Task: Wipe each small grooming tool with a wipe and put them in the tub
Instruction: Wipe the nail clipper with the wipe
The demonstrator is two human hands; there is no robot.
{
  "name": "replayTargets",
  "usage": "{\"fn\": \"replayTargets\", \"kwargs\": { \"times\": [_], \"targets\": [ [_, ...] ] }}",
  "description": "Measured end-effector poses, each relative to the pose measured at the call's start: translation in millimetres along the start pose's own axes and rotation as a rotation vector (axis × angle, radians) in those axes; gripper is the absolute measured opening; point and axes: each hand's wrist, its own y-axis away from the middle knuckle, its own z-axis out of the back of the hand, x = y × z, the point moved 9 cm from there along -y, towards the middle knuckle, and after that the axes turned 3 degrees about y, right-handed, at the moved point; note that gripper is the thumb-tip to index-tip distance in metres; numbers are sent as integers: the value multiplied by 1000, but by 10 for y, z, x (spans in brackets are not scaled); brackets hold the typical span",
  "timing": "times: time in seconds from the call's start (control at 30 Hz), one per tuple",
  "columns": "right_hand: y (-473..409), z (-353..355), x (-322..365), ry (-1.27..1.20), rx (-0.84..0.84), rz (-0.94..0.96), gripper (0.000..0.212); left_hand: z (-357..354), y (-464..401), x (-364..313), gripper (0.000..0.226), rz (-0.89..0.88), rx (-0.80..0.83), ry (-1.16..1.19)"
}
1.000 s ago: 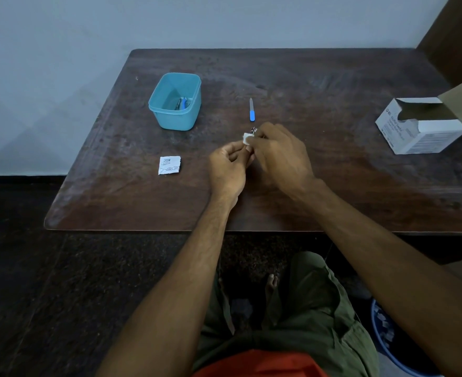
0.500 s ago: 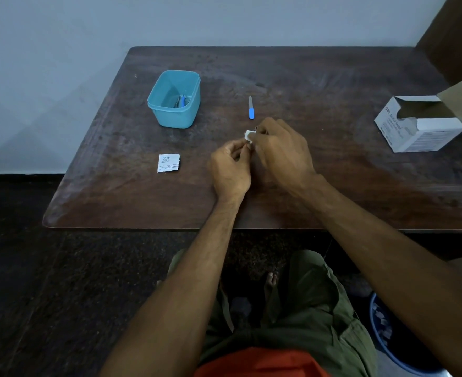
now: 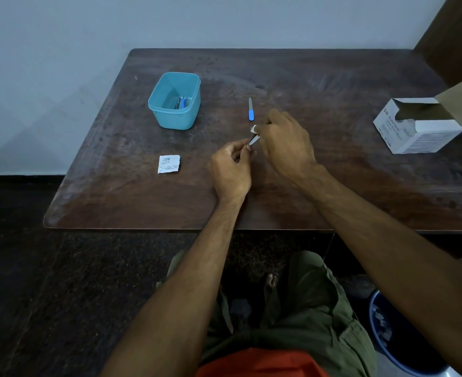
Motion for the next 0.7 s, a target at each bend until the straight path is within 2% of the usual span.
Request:
{"fn": "replayTargets", "kwargs": {
  "times": [0.27,0.4,0.47,0.53,0.63,0.7],
  "targets": [
    [121,-113,150,-54,-7,79,24,38,0,-33,14,-24,-31,-3],
    [56,-49,-49,-199,-99,-2,25,2,3,38,13,52,5,78],
    [26,-32,-189,-343,-146,-85,26,-7,16,50,13,108,20,190],
    [54,-3,-326,-612,-223,-216,19,2,29,22,13,143,26,278],
    [116,-137,-386,-1044,-200,-399,12,-7,30,14,15,196,67,365],
    [132,-190,-335,-1131,-180,-404,13,-15,25,20,17,221,95,395]
  ]
}}
